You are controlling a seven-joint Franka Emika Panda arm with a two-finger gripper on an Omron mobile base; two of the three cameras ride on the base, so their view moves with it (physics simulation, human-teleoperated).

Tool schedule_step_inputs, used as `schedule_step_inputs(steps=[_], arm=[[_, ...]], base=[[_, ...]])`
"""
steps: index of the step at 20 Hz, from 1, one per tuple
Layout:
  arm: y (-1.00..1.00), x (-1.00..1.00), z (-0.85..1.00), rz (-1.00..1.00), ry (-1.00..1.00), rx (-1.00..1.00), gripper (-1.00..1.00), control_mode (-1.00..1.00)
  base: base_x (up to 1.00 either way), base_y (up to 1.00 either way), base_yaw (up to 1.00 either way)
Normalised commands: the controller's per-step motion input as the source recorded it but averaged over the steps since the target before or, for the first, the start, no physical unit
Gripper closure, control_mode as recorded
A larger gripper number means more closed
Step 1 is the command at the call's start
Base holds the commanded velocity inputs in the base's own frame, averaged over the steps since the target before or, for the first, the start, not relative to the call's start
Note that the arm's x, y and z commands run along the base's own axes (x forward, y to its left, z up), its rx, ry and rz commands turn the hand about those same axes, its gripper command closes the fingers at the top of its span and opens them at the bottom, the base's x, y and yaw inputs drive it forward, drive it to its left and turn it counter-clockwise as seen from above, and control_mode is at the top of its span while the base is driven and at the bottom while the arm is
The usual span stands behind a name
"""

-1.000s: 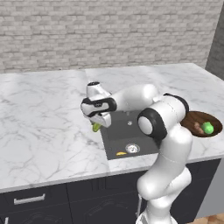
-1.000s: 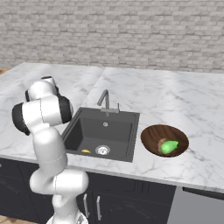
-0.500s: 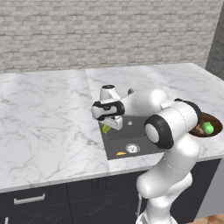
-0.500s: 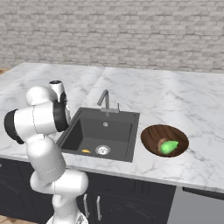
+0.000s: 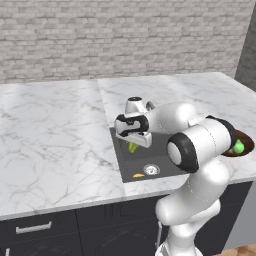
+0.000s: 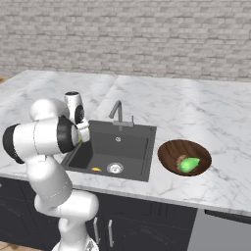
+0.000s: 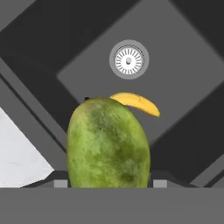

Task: There is a mixed pile of frozen fruits and vegetables on the counter. Locate all the frozen vegetables and place the items in a bowl on the counter. Take all the frozen fruits and defrost them in a running sink.

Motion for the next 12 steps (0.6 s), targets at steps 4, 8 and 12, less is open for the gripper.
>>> schedule_step_inputs(steps=[4, 8, 12], arm=[[-0.50, 0.03, -0.14, 0.00, 0.03, -0.02, 1.00, -1.00], [-0.43, 0.04, -0.25, -0.01, 0.05, 0.00, 1.00, -1.00], [-0.33, 0.16, -0.19, 0.00, -0.01, 0.01, 1.00, -1.00]], base=[[0.00, 0.00, 0.00], [0.00, 0.00, 0.00], [0.00, 0.00, 0.00]])
